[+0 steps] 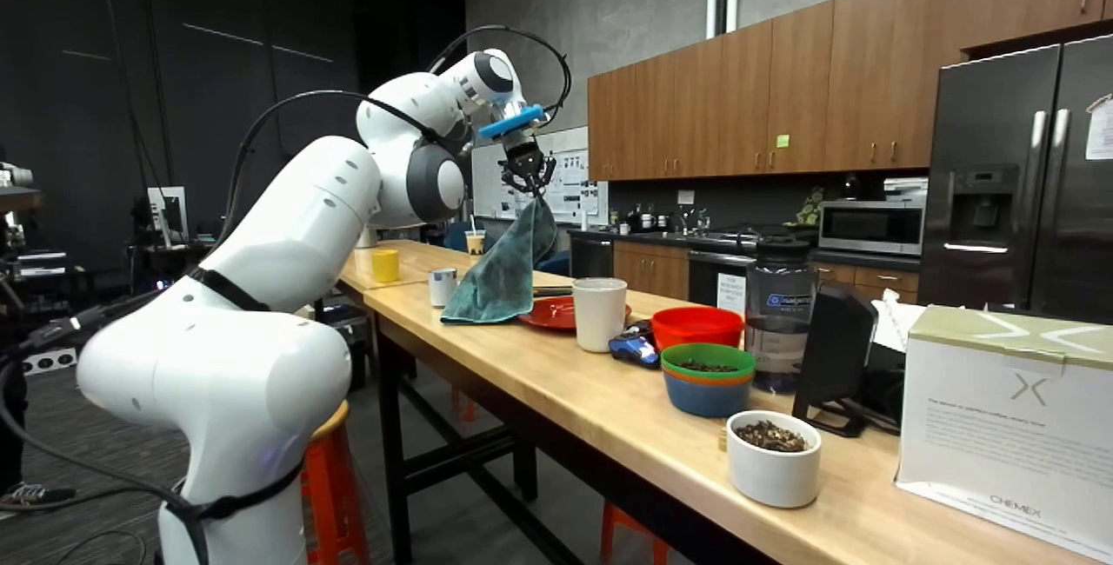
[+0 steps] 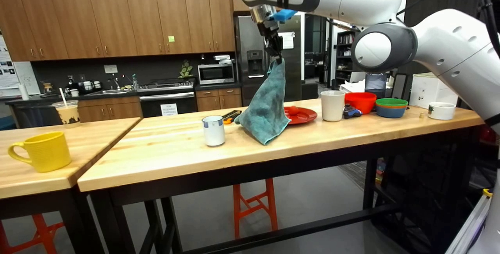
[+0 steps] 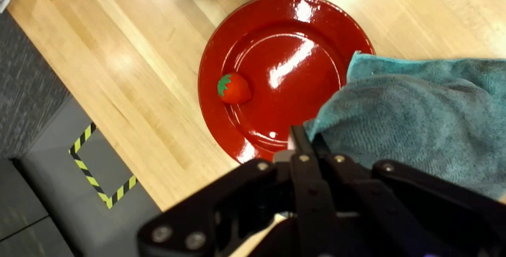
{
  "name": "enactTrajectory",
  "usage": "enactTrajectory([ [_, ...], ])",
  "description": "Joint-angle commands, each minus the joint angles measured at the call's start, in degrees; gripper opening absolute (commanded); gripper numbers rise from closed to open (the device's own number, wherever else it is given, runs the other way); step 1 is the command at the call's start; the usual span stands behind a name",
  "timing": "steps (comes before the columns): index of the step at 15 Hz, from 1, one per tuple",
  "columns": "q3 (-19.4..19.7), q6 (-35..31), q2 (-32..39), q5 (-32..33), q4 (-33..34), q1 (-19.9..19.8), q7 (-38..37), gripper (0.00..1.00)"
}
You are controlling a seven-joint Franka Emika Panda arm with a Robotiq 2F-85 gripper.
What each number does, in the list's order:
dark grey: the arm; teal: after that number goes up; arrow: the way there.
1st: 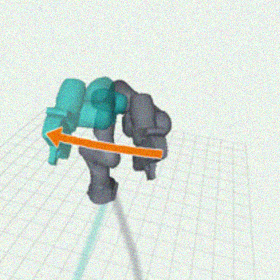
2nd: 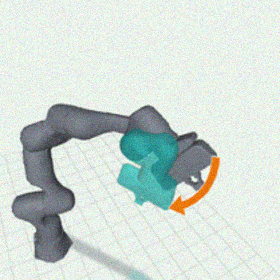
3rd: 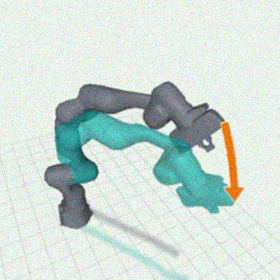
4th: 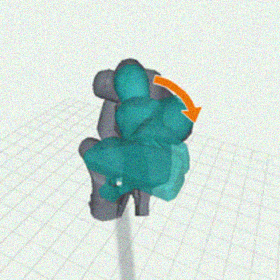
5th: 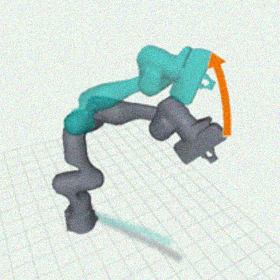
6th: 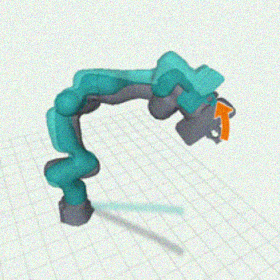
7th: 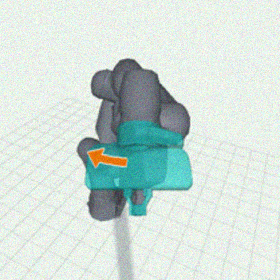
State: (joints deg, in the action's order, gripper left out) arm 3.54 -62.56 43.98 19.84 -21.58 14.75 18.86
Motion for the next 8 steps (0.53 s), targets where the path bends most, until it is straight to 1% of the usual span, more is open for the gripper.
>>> enactTrajectory([
  [1, 0.5, 4.1, 0.7, -2.4, 1.1, -2.9, -2.5, 0.0],
  [4, 1.1, 6.6, 1.2, -2.2, 1.1, -5.5, -3.5, 0.0],
  [8, 0.8, 8.4, 1.7, -3.8, 1.5, -9.4, -4.4, 0.0],
])
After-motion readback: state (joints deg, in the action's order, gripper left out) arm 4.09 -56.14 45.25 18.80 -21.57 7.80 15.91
